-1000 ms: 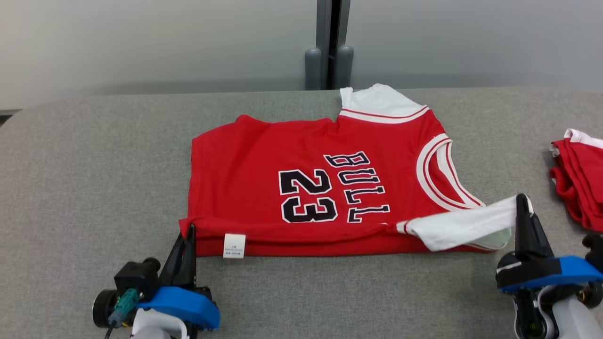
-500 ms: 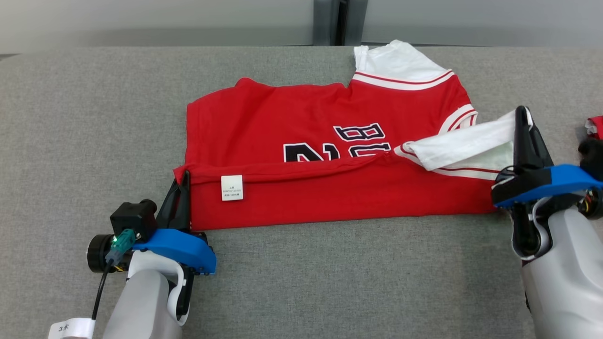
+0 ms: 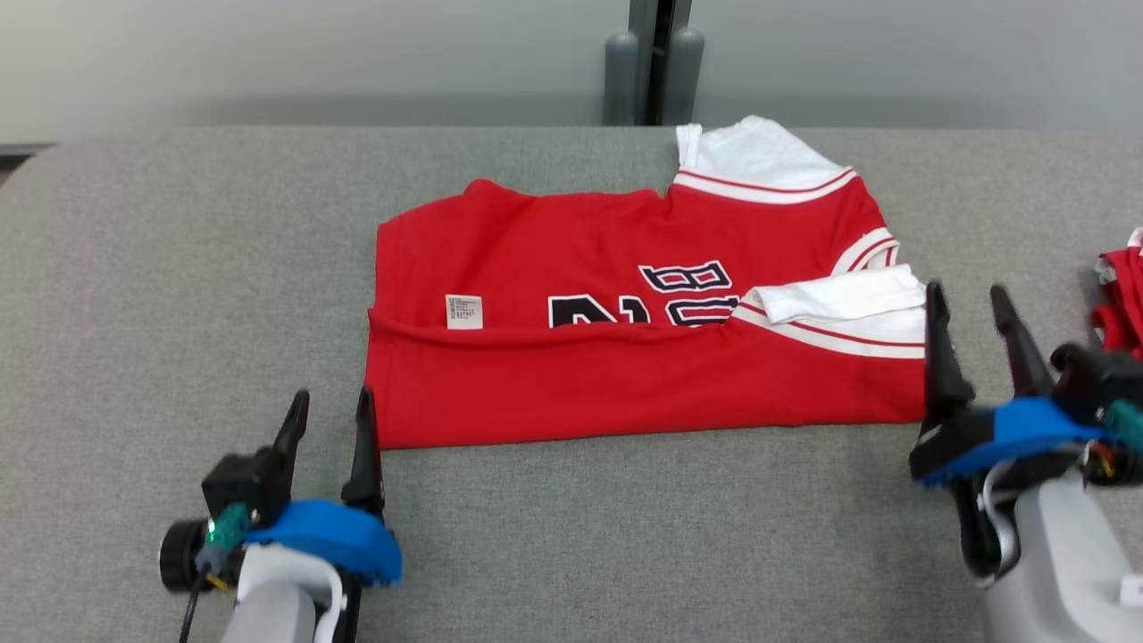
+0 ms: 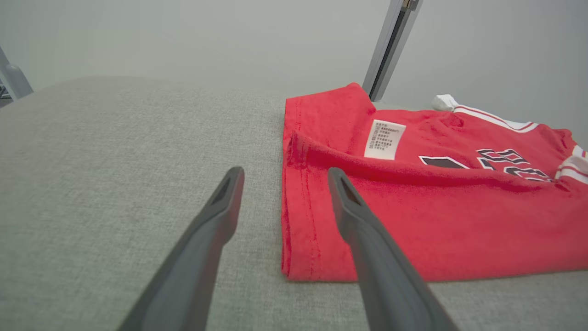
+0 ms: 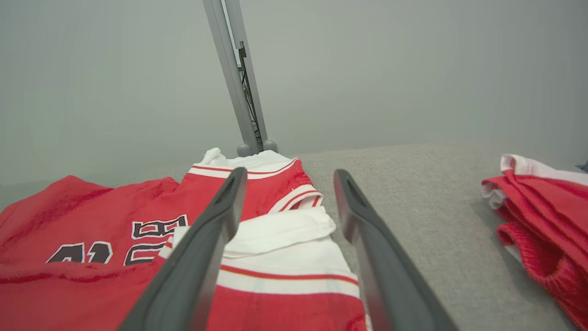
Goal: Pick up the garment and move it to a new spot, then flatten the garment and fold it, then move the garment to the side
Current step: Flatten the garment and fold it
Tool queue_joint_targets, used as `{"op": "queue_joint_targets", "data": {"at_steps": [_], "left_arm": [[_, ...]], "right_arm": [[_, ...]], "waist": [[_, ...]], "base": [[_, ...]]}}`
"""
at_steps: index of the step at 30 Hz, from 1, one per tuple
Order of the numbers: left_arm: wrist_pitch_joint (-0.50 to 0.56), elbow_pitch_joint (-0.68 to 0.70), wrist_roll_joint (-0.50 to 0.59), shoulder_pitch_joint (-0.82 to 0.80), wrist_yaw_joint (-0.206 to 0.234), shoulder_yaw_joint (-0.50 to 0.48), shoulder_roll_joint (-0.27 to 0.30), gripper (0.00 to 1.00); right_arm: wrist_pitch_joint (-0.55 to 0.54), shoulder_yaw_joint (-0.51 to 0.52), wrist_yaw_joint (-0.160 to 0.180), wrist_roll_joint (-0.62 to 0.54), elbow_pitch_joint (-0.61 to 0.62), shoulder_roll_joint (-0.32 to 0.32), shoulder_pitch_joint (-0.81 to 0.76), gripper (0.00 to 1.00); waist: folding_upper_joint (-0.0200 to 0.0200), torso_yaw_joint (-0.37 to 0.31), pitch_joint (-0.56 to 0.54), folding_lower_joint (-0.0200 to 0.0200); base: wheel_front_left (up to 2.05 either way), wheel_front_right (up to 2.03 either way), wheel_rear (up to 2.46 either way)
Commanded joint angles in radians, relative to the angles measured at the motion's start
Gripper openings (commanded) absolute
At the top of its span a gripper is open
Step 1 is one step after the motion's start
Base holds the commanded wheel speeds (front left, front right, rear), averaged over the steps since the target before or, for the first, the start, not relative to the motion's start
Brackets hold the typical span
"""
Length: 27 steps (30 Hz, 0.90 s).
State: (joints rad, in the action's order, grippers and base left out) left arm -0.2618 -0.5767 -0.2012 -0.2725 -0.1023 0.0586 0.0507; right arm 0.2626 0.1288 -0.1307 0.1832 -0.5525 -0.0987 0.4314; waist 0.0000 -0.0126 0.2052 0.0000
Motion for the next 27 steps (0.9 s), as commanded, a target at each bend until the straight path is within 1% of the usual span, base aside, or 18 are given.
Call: {"op": "queue_joint_targets", "data": {"at_steps": [1,4,10,15,20,27], "left_arm": [[-0.004,0.009,0.004,0.034,0.005,-0.002,0.0,1.0],[-0.004,0.022,-0.003,0.09,0.007,0.006,0.0,1.0],[-0.005,0.04,-0.022,0.188,0.029,0.031,0.0,1.0],[-0.004,0.061,-0.044,0.255,0.048,0.063,0.0,1.0],[-0.004,0.069,-0.06,0.283,0.057,0.077,0.0,1.0],[-0.004,0.064,-0.061,0.213,0.051,0.075,0.0,1.0]], "right_arm": [[0.002,0.001,0.0,-0.018,0.012,0.005,-0.043,1.0],[0.002,0.006,0.0,-0.046,0.024,0.022,-0.118,1.0],[0.002,-0.022,0.0,-0.075,0.014,0.039,-0.24,1.0],[0.003,-0.035,0.0,-0.064,0.002,0.045,-0.314,1.0],[0.003,-0.044,0.0,-0.053,-0.001,0.047,-0.339,1.0],[0.003,-0.045,0.0,-0.04,-0.001,0.047,-0.297,1.0]], "waist": [[0.0,-0.01,-0.022,0.0],[0.0,-0.012,-0.054,0.0],[0.0,-0.009,-0.116,0.0],[0.0,-0.005,-0.152,0.0],[0.0,-0.002,-0.16,0.0],[0.0,-0.001,-0.124,0.0]], "base": [[0.0,0.0,0.0],[0.0,0.0,0.0],[0.0,0.0,0.0],[0.0,0.0,0.0],[0.0,0.0,0.0],[0.0,0.0,0.0]]}}
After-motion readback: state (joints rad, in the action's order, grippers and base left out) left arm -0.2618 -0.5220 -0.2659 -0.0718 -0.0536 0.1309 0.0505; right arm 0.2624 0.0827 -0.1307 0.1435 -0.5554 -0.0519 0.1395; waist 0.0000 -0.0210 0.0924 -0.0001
